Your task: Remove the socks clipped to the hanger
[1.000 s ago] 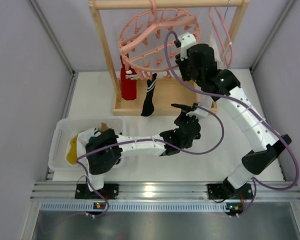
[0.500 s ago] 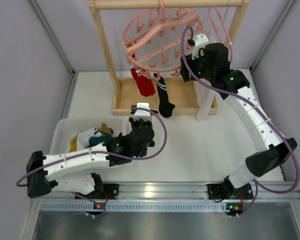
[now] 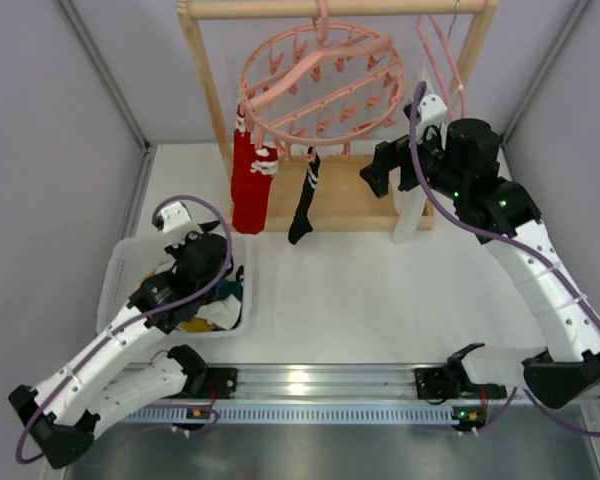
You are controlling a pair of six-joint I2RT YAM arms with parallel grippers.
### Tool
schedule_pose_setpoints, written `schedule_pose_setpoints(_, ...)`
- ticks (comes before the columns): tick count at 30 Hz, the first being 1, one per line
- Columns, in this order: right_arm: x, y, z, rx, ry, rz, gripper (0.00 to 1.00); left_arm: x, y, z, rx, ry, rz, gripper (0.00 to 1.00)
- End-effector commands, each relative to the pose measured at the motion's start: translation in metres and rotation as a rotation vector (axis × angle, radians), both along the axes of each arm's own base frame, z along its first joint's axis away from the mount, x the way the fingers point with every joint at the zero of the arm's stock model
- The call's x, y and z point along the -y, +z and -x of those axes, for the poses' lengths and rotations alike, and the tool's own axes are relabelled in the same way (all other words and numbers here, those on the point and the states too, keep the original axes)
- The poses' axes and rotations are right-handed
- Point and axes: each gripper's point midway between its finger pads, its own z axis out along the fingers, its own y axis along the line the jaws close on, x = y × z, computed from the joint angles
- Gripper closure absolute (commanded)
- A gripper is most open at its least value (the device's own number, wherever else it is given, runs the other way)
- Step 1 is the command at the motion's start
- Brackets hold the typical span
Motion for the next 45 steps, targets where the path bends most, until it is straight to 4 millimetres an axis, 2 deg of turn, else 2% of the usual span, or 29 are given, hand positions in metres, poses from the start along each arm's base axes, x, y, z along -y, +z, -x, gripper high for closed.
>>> schedule_pose_setpoints(1, 0.005, 0.024, 0.012, 0.077, 0.004, -0.083, 0.01, -0.033, -0.023, 0.015, -0.081, 0.101, 0.061, 1.0)
schedule_pose_setpoints(5, 0.012, 0.023, 0.024, 0.084, -0.008, -0.094, 0.0, -0.073, -0.022, 0.033, -0.013, 0.262, 0.119, 1.0)
schedule_pose_setpoints(7, 0.012, 0.021, 0.028, 0.08, -0.002, -0.102, 0.01, -0.089, -0.032, 0.038, -0.012, 0.341, 0.122, 0.98)
schedule_pose_setpoints(8, 0.013, 0.024, 0.031, 0.086, 0.002, -0.109, 0.0, -0.092, -0.035, 0.038, -0.016, 0.355, 0.125, 0.93)
schedule_pose_setpoints(9, 0.012, 0.022, 0.034, 0.08, 0.013, -0.114, 0.01, -0.097, -0.04, 0.039, -0.03, 0.38, 0.137, 0.74)
schedule_pose_setpoints(13, 0.016, 0.02, 0.043, 0.085, 0.015, -0.121, 0.01, -0.098, -0.048, 0.036, -0.06, 0.393, 0.144, 0.23)
schedule_pose_setpoints(14, 0.018, 0.022, 0.047, 0.095, 0.015, -0.124, 0.01, -0.097, -0.046, 0.037, -0.058, 0.392, 0.148, 0.13)
schedule_pose_setpoints(16, 0.02, 0.016, 0.05, 0.087, 0.011, -0.121, 0.01, -0.097, -0.044, 0.037, -0.049, 0.385, 0.157, 0.02)
schedule_pose_setpoints(18, 0.023, 0.018, 0.057, 0.099, 0.013, -0.127, 0.01, -0.098, -0.036, 0.037, -0.035, 0.381, 0.156, 0.01)
schedule_pose_setpoints(21, 0.027, 0.003, 0.064, 0.086, 0.008, -0.116, 0.01, -0.094, -0.019, 0.036, -0.015, 0.345, 0.171, 0.02)
schedule_pose_setpoints(22, 0.03, 0.003, 0.068, 0.095, 0.006, -0.12, 0.01, -0.086, -0.018, 0.032, -0.033, 0.305, 0.186, 0.02)
schedule_pose_setpoints(25, 0.033, -0.007, 0.071, 0.088, -0.004, -0.119, 0.01, -0.053, 0.008, 0.011, -0.046, 0.125, 0.196, 0.01)
schedule_pose_setpoints(26, 0.034, -0.006, 0.075, 0.099, -0.003, -0.125, 0.01, -0.026, 0.009, 0.001, -0.097, -0.024, 0.188, 0.02)
schedule_pose_setpoints(27, 0.035, -0.013, 0.075, 0.089, -0.005, -0.123, 0.0, -0.006, 0.022, -0.012, -0.051, -0.117, 0.22, 0.02)
schedule_pose_setpoints(28, 0.036, -0.01, 0.077, 0.104, -0.008, -0.133, 0.0, 0.011, 0.027, -0.018, -0.037, -0.202, 0.23, 0.01)
schedule_pose_setpoints(29, 0.038, -0.01, 0.077, 0.108, -0.021, -0.137, 0.0, 0.048, 0.026, -0.018, -0.047, -0.416, 0.232, 0.01)
schedule_pose_setpoints(30, 0.04, -0.016, 0.077, 0.101, -0.031, -0.135, 0.01, 0.063, 0.031, -0.02, -0.021, -0.495, 0.246, 0.01)
schedule_pose_setpoints(31, 0.043, -0.013, 0.08, 0.116, -0.039, -0.142, 0.01, 0.077, 0.051, -0.028, 0.073, -0.564, 0.268, 0.01)
schedule_pose_setpoints(32, 0.047, -0.013, 0.081, 0.12, -0.056, -0.144, 0.01, 0.096, 0.046, -0.024, 0.075, -0.677, 0.265, 0.01)
schedule_pose_setpoints(33, 0.048, -0.017, 0.081, 0.117, -0.061, -0.141, 0.0, 0.106, 0.047, -0.025, 0.089, -0.73, 0.269, 0.01)
schedule_pose_setpoints(34, 0.051, -0.014, 0.086, 0.129, -0.064, -0.15, 0.01, 0.116, 0.062, -0.028, 0.164, -0.777, 0.275, 0.01)
schedule_pose_setpoints(36, 0.053, -0.014, 0.089, 0.132, -0.07, -0.163, 0.01, 0.127, 0.054, -0.032, 0.176, -0.819, 0.255, 0.02)
schedule_pose_setpoints(37, 0.055, -0.011, 0.093, 0.147, -0.072, -0.175, 0.01, 0.132, 0.065, -0.037, 0.237, -0.823, 0.248, 0.01)
schedule_pose_setpoints(38, 0.055, -0.008, 0.095, 0.155, -0.073, -0.193, 0.01, 0.14, 0.064, -0.037, 0.247, -0.845, 0.215, 0.01)
schedule_pose_setpoints(39, 0.055, -0.011, 0.096, 0.152, -0.074, -0.2, 0.0, 0.138, 0.058, -0.048, 0.238, -0.785, 0.182, 0.01)
schedule_pose_setpoints(40, 0.057, -0.006, 0.1, 0.169, -0.074, -0.22, 0.0, 0.149, 0.056, -0.047, 0.239, -0.803, 0.139, 0.02)
schedule_pose_setpoints(42, 0.055, -0.004, 0.101, 0.179, -0.073, -0.267, 0.01, 0.153, 0.064, -0.056, 0.268, -0.742, 0.086, 0.01)
schedule_pose_setpoints(43, 0.055, -0.003, 0.104, 0.18, -0.073, -0.292, 0.01, 0.17, 0.061, -0.057, 0.264, -0.762, 0.042, 0.01)
schedule_pose_setpoints(45, 0.053, -0.004, 0.105, 0.166, -0.068, -0.305, 0.01, 0.178, 0.058, -0.062, 0.257, -0.732, 0.001, 0.02)
